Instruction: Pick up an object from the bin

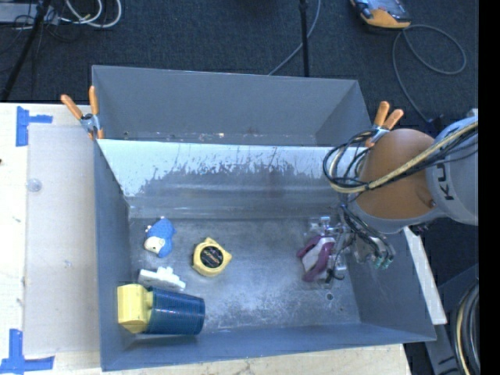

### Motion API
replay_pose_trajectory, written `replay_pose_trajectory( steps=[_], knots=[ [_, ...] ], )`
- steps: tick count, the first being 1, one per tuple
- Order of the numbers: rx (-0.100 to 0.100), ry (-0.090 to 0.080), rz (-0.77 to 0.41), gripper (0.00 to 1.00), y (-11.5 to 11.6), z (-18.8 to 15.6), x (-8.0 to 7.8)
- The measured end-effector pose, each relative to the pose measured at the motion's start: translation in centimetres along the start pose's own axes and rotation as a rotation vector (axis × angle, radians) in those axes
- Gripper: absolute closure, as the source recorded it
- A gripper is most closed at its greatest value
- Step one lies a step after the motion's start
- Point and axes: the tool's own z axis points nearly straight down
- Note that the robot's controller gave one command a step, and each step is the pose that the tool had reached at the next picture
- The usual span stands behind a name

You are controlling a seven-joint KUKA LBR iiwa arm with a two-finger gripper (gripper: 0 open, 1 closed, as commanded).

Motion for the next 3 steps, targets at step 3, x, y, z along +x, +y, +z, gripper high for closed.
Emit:
replay_pose_trajectory(
  steps=[3],
  knots=[
    [0.0, 0.0, -0.003, 1.0, 0.0, 0.0, 0.0]
  ],
)
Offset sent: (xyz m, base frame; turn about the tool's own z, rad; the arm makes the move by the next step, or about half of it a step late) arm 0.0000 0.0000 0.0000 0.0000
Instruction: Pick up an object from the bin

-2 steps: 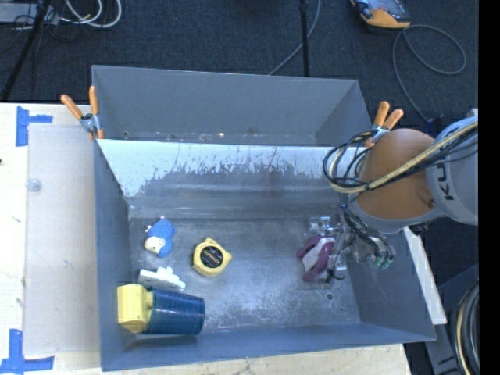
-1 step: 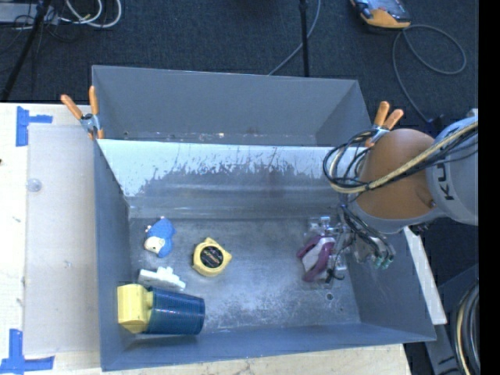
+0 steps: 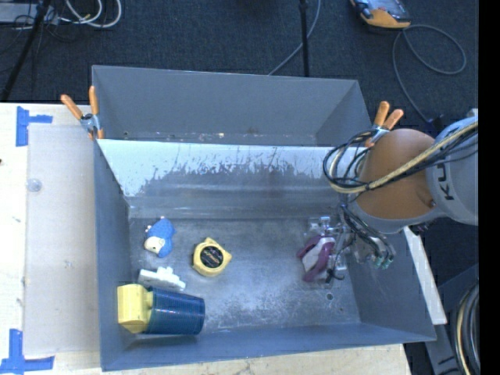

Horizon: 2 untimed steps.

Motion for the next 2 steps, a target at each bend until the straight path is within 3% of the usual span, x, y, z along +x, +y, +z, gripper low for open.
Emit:
replay_pose_trajectory(
  steps=[2],
  knots=[
    [0.0, 0.0, -0.001, 1.0, 0.0, 0.0, 0.0]
  ],
)
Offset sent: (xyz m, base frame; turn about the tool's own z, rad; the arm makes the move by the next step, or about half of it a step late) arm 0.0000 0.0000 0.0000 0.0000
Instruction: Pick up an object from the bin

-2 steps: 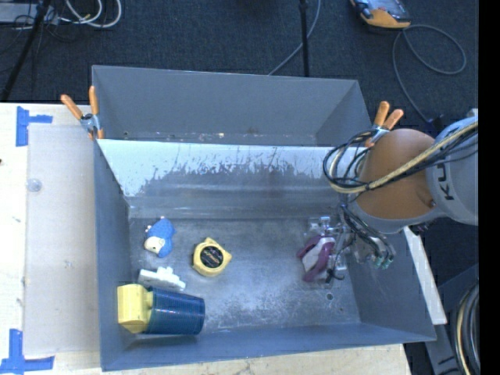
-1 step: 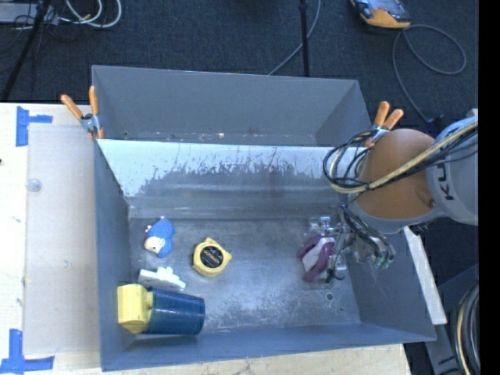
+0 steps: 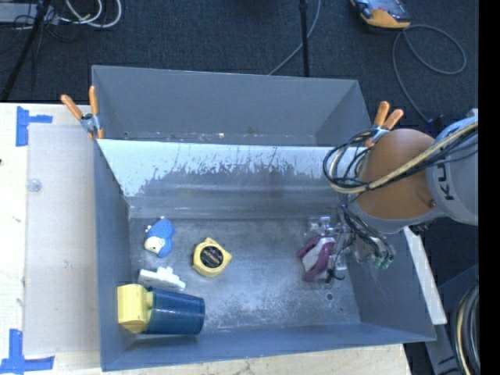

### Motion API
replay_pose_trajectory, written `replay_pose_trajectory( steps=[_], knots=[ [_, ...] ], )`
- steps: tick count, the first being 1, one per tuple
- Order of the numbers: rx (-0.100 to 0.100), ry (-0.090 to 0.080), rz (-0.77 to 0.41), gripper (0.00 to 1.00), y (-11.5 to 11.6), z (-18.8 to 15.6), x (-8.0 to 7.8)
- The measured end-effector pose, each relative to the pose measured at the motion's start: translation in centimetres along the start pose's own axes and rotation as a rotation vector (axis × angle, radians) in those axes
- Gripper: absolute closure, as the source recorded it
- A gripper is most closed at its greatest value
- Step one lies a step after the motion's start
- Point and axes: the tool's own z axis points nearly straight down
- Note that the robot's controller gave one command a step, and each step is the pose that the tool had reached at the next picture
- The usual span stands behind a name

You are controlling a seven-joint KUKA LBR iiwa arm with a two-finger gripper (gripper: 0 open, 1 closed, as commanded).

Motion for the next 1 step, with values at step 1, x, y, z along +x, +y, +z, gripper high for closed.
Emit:
replay_pose_trajectory(
  steps=[1],
  knots=[
    [0.0, 0.0, 0.0, 1.0, 0.0, 0.0, 0.0]
  ],
)
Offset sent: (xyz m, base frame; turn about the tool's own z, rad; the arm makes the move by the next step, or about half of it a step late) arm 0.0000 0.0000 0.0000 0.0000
